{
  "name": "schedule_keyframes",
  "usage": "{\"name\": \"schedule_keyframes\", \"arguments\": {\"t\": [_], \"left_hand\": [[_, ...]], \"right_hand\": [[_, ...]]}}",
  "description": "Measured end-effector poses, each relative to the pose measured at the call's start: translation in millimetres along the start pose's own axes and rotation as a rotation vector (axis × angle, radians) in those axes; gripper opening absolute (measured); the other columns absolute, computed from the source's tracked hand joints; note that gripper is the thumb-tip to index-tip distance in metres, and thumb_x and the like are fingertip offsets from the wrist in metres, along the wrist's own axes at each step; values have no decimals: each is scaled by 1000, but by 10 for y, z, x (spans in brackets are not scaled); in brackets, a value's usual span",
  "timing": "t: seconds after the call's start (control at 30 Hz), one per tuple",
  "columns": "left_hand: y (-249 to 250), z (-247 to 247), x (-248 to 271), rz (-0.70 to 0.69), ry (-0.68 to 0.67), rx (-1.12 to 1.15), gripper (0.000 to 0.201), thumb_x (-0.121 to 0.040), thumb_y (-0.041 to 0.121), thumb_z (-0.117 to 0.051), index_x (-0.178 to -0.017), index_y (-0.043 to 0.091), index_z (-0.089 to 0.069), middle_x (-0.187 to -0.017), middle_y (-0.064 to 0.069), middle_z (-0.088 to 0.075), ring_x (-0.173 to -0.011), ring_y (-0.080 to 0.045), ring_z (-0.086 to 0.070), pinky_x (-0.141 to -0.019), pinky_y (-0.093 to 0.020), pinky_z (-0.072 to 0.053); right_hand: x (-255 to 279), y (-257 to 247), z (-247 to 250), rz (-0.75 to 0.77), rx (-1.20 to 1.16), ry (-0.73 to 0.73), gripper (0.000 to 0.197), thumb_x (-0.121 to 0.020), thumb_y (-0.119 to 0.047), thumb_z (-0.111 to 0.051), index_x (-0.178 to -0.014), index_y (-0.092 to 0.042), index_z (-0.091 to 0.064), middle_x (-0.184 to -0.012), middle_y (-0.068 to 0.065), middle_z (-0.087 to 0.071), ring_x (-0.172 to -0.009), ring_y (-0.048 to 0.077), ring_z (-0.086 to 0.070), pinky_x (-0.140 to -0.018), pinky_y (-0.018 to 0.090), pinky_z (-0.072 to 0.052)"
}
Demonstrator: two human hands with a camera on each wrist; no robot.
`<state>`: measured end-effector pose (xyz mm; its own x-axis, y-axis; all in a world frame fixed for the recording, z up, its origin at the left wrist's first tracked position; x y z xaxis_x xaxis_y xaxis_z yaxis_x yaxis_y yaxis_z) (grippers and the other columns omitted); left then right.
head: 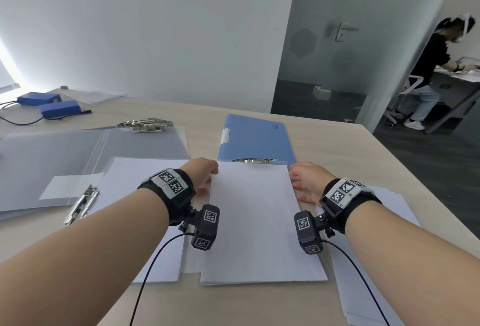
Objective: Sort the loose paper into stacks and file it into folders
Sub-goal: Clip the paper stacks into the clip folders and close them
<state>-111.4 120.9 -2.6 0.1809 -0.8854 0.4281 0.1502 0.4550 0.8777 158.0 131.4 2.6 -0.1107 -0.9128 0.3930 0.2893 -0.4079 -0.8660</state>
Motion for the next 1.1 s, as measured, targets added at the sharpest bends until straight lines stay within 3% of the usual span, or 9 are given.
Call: {"name": "schedule_keyframes", "arguments": {"t": [0.07,0.2,0.3,0.37,0.6,0.7,0.77,0.9,1.1], "left_hand": [[28,0,102,-88,-17,-121,26,-95,17,-56,-120,12,-62,-118,-8,-59,-110,-27,-56,-86,-41,-52],[159,-21,304,-273,-35,-472,26,-95,22,-58,-120,15,-62,-103,-3,-62,-85,-19,-57,-75,-30,-49],[208,-82,395,-402,-50,-917,34,-94,33,-60,-126,23,-62,-129,1,-61,-113,-20,-58,-93,-30,-46],[212,-139,409,-448,-75,-1132,37,-93,39,-59,-129,29,-60,-131,3,-58,-117,-19,-56,-93,-30,-46],[219,-326,217,-448,-185,-1373,64,-86,49,-67,-145,31,-48,-134,3,-56,-124,-22,-54,-96,-33,-46],[199,-363,137,-427,-210,-1464,84,-80,60,-72,-152,31,-38,-146,1,-47,-133,-24,-49,-105,-37,-43],[202,-380,120,-418,-220,-1505,86,-80,62,-71,-153,32,-37,-147,0,-43,-132,-25,-50,-107,-40,-43],[212,-388,135,-399,-242,-1554,78,-82,61,-67,-150,32,-43,-143,-1,-42,-126,-30,-52,-104,-43,-46],[208,-359,146,-411,-254,-1538,77,-83,61,-66,-150,32,-43,-144,-2,-41,-128,-31,-48,-102,-40,-47]], "right_hand": [[3,7,27,51,72,29,24,-95,-19,-53,-117,-22,-60,-110,5,-59,-101,21,-58,-76,34,-46],[140,-54,30,278,459,54,30,-96,-22,-53,-124,-22,-62,-117,-3,-63,-108,18,-59,-88,30,-45],[262,-120,-64,368,783,-27,33,-98,-27,-52,-129,-23,-62,-132,-5,-61,-120,16,-58,-99,28,-44],[280,-164,-115,378,894,-57,35,-98,-29,-50,-131,-24,-61,-134,-5,-61,-121,16,-58,-101,28,-45],[203,-231,-223,326,1058,-84,28,-97,-29,-46,-116,-26,-67,-120,-6,-66,-110,16,-61,-91,27,-48],[48,-268,-246,244,875,-82,20,-96,-21,-47,-98,-19,-67,-103,1,-67,-86,20,-63,-80,30,-51],[-64,-270,-261,115,584,-86,18,-98,-15,-46,-102,-10,-62,-96,6,-65,-72,22,-62,-69,31,-49],[-233,-232,-299,-41,83,-12,13,-99,-19,-51,-106,-8,-53,-92,9,-58,-65,22,-59,-57,29,-47],[-390,-350,-419,7,-4,60,11,-98,-12,-46,-95,-16,-56,-94,6,-55,-65,18,-56,-55,27,-43]]}}
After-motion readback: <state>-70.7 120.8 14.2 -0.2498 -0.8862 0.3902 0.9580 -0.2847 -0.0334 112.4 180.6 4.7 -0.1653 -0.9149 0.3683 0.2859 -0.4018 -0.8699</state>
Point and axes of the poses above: each hand's wrist, its own x-axis away from the middle knuckle, its own z-axis out of the back of the hand, y = z × x, the point moved 2 cm from there along -x, towards the middle knuckle
